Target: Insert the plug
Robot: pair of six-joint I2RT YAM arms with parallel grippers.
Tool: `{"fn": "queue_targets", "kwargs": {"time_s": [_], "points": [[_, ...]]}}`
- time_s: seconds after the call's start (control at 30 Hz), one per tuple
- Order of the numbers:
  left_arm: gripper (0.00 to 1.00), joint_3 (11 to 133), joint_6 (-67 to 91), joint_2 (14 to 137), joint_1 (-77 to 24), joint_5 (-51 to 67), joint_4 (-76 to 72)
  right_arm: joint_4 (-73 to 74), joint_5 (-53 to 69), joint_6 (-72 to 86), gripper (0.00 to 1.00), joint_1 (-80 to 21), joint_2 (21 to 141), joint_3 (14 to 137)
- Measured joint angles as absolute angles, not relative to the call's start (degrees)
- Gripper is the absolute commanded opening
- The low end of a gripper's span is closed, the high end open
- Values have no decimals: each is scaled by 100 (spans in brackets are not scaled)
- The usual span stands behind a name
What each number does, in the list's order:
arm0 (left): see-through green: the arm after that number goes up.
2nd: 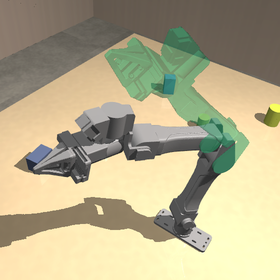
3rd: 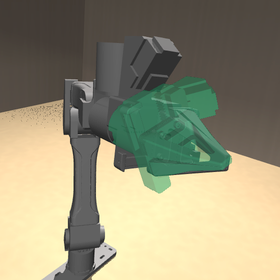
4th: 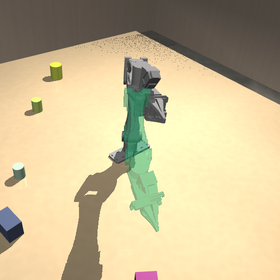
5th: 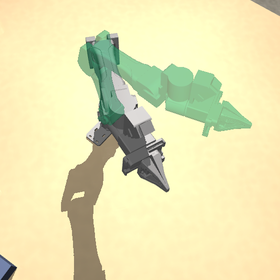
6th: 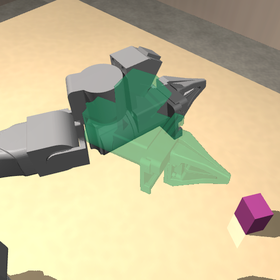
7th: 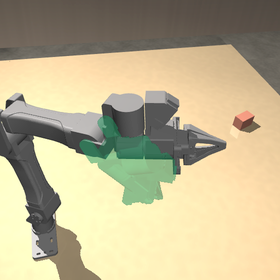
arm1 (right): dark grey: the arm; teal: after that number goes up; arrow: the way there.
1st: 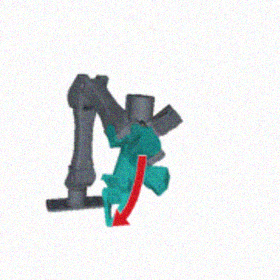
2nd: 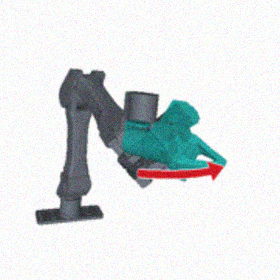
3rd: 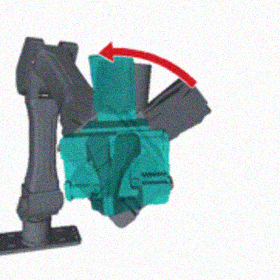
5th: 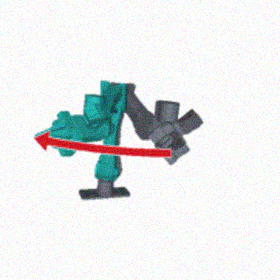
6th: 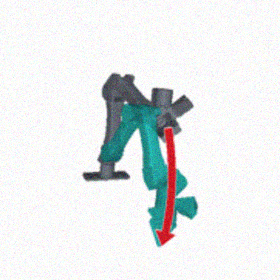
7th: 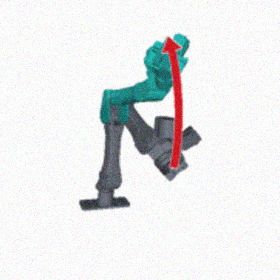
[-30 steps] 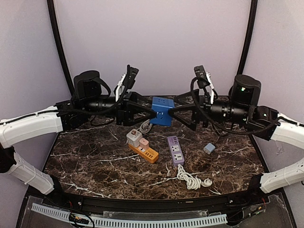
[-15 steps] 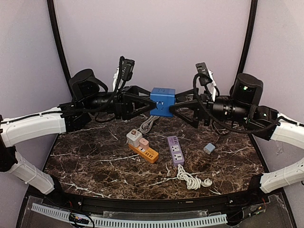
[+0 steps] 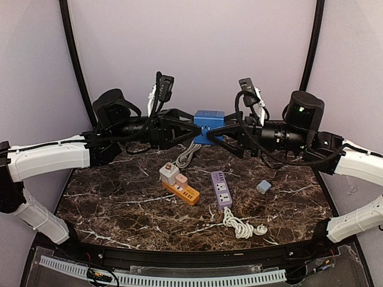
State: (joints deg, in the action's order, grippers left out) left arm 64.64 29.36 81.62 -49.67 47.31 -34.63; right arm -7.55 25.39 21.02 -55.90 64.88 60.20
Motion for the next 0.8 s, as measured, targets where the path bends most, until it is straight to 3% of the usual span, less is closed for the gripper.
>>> {"fn": "queue_targets", "kwargs": {"time_s": [0.17,0.43,0.8], "points": [[1,6464,2932,8165,-4967,4709,-3465,-858,2543,2174,77,-5590,6462,6020],[1,6464,2915,8165,-4967,4711,-3518,-893,2438,2200,69,-5590,6355,6018],[1,6464,2963,8206,-4967,4657,-3645,-902,2436,2292,76,-5590,6355,6018]]}}
